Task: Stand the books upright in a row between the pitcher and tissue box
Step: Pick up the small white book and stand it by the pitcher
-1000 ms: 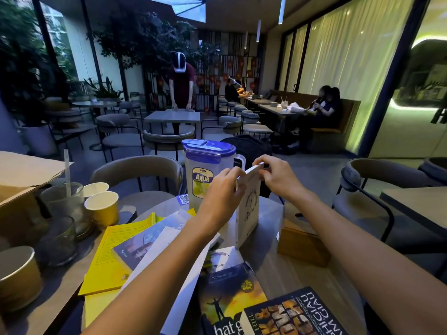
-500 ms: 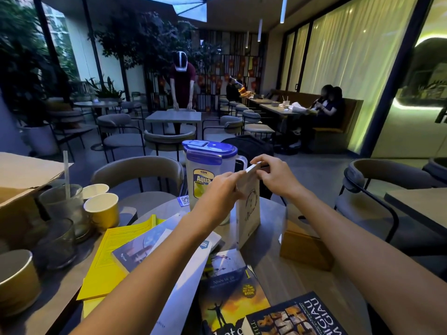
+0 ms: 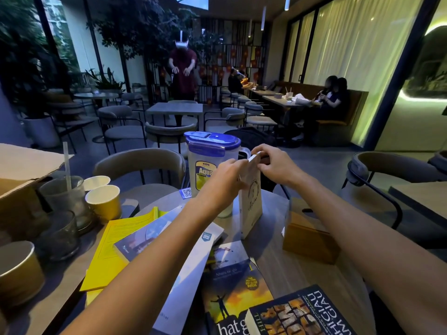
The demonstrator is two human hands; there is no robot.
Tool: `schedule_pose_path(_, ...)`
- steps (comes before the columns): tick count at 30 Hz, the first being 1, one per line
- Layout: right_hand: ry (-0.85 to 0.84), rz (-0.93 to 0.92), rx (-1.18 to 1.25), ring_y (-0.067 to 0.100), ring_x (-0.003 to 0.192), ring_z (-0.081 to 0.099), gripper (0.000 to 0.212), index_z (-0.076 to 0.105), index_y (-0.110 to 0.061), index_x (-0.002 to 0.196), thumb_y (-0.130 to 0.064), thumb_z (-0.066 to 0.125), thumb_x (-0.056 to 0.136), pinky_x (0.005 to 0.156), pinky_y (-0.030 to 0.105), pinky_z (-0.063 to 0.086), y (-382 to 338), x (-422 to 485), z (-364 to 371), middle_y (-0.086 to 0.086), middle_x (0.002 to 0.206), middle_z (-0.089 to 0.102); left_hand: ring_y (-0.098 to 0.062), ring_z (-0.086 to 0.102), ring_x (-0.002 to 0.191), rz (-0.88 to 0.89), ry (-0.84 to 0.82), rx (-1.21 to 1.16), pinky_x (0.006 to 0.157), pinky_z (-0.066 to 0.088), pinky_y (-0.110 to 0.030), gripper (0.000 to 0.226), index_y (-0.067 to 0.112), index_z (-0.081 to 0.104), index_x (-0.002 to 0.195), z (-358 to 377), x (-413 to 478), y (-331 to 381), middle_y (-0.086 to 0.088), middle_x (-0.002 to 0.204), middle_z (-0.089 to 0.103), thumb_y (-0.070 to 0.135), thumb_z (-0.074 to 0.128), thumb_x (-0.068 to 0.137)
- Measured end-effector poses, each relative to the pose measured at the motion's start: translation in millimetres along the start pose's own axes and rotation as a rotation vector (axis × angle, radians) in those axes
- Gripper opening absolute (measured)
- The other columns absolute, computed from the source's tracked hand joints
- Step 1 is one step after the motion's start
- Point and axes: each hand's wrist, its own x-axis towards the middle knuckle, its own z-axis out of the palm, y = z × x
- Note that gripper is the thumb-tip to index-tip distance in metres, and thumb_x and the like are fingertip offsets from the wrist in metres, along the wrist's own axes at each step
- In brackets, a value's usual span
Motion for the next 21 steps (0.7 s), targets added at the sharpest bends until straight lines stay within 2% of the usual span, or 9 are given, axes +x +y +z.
schedule_pose_path(3, -0.025, -0.001, -0.006, 0.018, 0.106, 0.066, 0.036, 0.061, -0.024, 0.122, -0.005, 0.061, 0.092, 0.089, 0.039, 0.059, -1, -1, 1, 0.002, 0.113, 0.068, -0.023, 0.061, 0.110, -0.013, 0.002, -0.007, 0.086, 0.053, -0.029, 0.056, 0.015, 0.051, 0.140, 0, -1, 0, -0.010, 0.126, 0.057, 0.011, 0.071, 0.089)
schedule_pose_path(8, -0.033, 0.001, -0.049, 0.021, 0.113, 0.063, 0.052, 0.050, -0.022, 0.141, -0.007, 0.062, 0.092, 0.095, 0.038, 0.055, -2, -6, -5, 0.006, 0.130, 0.062, -0.022, 0.062, 0.108, -0.030, 0.032, -0.014, 0.090, 0.057, -0.038, 0.060, 0.019, 0.047, 0.140, -6, -4, -1, -0.008, 0.124, 0.060, 0.018, 0.075, 0.086)
schedule_pose_path(12, -0.011, -0.038, -0.124, 0.020, 0.122, 0.055, 0.055, 0.047, -0.022, 0.144, -0.011, 0.064, 0.093, 0.094, 0.030, 0.048, -11, -16, -19, 0.005, 0.142, 0.052, -0.015, 0.062, 0.091, -0.057, 0.068, 0.025, 0.083, 0.056, -0.033, 0.052, 0.016, 0.046, 0.136, -19, -19, -3, 0.000, 0.102, 0.061, 0.032, 0.068, 0.092)
schedule_pose_path(14, 0.007, -0.086, -0.137, 0.017, 0.117, 0.056, 0.053, 0.049, -0.020, 0.143, -0.011, 0.065, 0.093, 0.087, 0.024, 0.047, -21, -24, -24, 0.004, 0.139, 0.053, -0.014, 0.063, 0.083, -0.050, 0.037, 0.069, 0.079, 0.057, -0.033, 0.042, 0.015, 0.052, 0.128, -27, -31, -7, 0.000, 0.093, 0.065, 0.038, 0.063, 0.095)
schedule_pose_path(16, 0.022, -0.146, -0.145, 0.019, 0.104, 0.062, 0.045, 0.055, -0.017, 0.136, -0.010, 0.064, 0.093, 0.079, 0.023, 0.050, -34, -36, -27, 0.005, 0.129, 0.058, -0.015, 0.065, 0.082, -0.054, -0.027, 0.126, 0.078, 0.059, -0.037, 0.034, 0.015, 0.059, 0.118, -35, -43, -13, -0.002, 0.092, 0.069, 0.041, 0.060, 0.096)
schedule_pose_path(19, -0.024, -0.209, -0.143, 0.020, 0.091, 0.066, 0.028, 0.063, -0.016, 0.122, -0.009, 0.061, 0.095, 0.079, 0.032, 0.058, -54, -59, -18, 0.005, 0.112, 0.064, -0.015, 0.065, 0.085, -0.095, -0.135, 0.187, 0.077, 0.059, -0.039, 0.031, 0.015, 0.065, 0.107, -44, -64, -24, -0.003, 0.098, 0.071, 0.043, 0.059, 0.097)
schedule_pose_path(21, -0.103, -0.248, -0.125, 0.017, 0.091, 0.068, 0.020, 0.066, -0.015, 0.115, -0.010, 0.061, 0.096, 0.079, 0.026, 0.058, -66, -75, -2, 0.002, 0.103, 0.067, -0.014, 0.062, 0.087, -0.130, -0.201, 0.201, 0.075, 0.055, -0.034, 0.031, 0.015, 0.066, 0.107, -50, -78, -34, -0.003, 0.103, 0.070, 0.043, 0.059, 0.097)
